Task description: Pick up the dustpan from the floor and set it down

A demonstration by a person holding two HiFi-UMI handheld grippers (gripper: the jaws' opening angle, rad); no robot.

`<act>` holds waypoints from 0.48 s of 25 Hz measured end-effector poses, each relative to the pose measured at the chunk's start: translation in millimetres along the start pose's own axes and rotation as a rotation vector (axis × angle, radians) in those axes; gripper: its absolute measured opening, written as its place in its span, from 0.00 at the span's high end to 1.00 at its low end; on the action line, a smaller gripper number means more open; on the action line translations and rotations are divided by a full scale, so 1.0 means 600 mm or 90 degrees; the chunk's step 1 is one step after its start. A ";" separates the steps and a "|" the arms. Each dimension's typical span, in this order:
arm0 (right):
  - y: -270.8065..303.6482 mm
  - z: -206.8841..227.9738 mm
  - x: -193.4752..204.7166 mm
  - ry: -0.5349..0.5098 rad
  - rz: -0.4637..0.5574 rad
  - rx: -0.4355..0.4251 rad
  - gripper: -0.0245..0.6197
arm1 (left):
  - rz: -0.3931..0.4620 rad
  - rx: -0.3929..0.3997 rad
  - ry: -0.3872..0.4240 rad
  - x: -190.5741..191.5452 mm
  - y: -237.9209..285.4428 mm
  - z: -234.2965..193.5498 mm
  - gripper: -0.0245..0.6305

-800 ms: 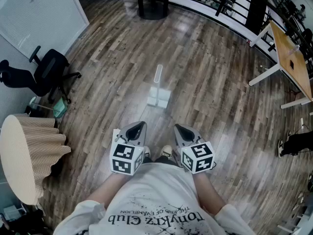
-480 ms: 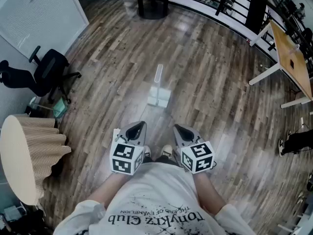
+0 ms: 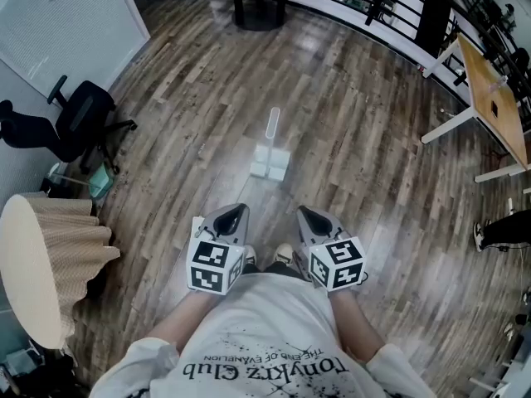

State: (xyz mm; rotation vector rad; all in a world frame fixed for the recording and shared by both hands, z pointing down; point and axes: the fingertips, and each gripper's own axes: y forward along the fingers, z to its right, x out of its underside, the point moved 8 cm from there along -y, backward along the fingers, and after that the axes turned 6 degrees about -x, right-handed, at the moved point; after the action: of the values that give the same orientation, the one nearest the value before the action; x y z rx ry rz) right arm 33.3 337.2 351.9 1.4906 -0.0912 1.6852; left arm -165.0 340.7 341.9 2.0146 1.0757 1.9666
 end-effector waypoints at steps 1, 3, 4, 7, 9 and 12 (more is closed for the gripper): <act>0.002 -0.001 -0.002 0.002 0.000 0.004 0.92 | 0.000 0.001 0.001 -0.001 -0.001 -0.004 0.93; 0.006 -0.005 -0.005 0.005 0.001 0.011 0.92 | 0.001 0.005 0.005 -0.002 -0.006 -0.014 0.93; 0.009 -0.008 -0.007 0.005 0.002 0.014 0.92 | 0.002 0.008 0.007 -0.002 -0.007 -0.019 0.93; 0.017 -0.013 -0.012 0.007 0.009 0.028 0.92 | 0.004 0.018 0.015 -0.001 -0.009 -0.036 0.93; 0.019 -0.019 -0.012 0.010 0.018 0.036 0.92 | 0.005 0.024 0.019 0.001 -0.008 -0.046 0.93; 0.017 -0.026 -0.010 0.017 0.028 0.050 0.92 | 0.002 0.035 0.022 0.004 -0.002 -0.058 0.93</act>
State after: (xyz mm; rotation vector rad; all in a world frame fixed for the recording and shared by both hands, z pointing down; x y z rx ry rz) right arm 14.4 336.8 347.1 1.5342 -0.0446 1.7610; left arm -197.8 329.8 348.0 2.0174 1.1460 2.0032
